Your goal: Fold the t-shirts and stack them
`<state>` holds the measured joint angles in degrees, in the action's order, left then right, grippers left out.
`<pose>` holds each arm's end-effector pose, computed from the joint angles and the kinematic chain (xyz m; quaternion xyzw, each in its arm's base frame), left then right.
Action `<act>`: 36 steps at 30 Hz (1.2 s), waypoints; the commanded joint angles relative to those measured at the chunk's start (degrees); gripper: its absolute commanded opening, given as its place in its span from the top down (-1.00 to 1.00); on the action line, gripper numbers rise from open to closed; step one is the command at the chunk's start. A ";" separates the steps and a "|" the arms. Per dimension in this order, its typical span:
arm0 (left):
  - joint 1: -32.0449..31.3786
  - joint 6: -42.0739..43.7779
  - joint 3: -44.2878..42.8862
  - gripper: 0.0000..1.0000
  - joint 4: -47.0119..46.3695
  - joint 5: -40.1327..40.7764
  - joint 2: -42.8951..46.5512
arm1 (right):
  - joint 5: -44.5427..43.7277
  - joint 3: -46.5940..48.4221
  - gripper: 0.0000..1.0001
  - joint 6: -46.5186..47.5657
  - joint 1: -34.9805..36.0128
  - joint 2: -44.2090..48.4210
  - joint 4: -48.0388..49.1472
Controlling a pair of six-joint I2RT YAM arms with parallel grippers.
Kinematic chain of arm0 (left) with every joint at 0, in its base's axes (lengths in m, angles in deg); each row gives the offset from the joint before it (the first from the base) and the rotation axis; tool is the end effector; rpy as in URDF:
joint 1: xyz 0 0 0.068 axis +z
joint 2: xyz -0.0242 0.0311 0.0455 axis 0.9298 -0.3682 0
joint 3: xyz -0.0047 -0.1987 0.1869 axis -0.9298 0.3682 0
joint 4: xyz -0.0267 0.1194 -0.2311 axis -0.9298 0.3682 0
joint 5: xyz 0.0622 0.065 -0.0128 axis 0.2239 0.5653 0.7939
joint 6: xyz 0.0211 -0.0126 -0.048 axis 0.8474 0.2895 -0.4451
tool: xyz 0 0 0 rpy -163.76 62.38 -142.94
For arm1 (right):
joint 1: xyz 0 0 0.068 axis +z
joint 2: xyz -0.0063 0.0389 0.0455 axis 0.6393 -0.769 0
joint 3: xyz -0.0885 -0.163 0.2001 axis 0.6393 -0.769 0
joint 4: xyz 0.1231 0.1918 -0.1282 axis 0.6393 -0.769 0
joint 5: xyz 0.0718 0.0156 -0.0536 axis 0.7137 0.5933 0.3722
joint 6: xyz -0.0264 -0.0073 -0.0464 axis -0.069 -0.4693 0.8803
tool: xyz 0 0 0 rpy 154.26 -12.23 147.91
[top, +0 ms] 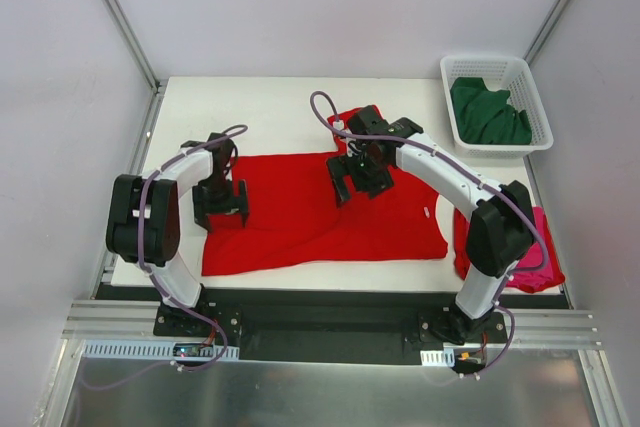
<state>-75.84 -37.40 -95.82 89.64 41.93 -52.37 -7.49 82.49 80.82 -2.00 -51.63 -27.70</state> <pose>0.2961 -0.0393 0.1682 -0.0928 0.9941 -0.0209 0.0522 0.2872 0.2309 0.2755 -0.3545 0.9051 0.1541 0.1773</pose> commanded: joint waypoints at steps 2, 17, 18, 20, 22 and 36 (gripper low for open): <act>-0.03 -0.46 3.09 -0.58 2.17 -1.70 5.40 | 0.71 1.68 -0.92 0.05 0.50 -0.26 -2.09; -6.70 -6.08 -8.50 -0.45 11.93 -1.61 7.43 | 0.27 1.86 -0.92 0.13 0.76 -1.67 -2.61; -7.58 -6.43 -9.29 -0.47 11.93 -2.75 6.91 | 0.18 1.77 -0.92 0.22 0.76 -1.67 -2.70; -10.47 -7.66 -12.01 -0.50 11.84 -3.73 4.80 | -0.61 1.60 -0.91 0.48 0.76 -1.32 -2.79; -12.06 -8.89 -14.73 -0.52 11.66 -4.78 1.91 | -1.05 1.07 -0.92 0.66 0.76 -0.61 -2.70; -21.91 -16.98 -18.97 -0.52 8.15 -11.20 -9.09 | 0.62 -13.87 -0.91 -3.91 -10.48 11.51 2.05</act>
<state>-95.51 -51.07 -112.87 96.87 32.55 -61.49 -8.45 70.66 79.05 -7.62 -45.34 -27.18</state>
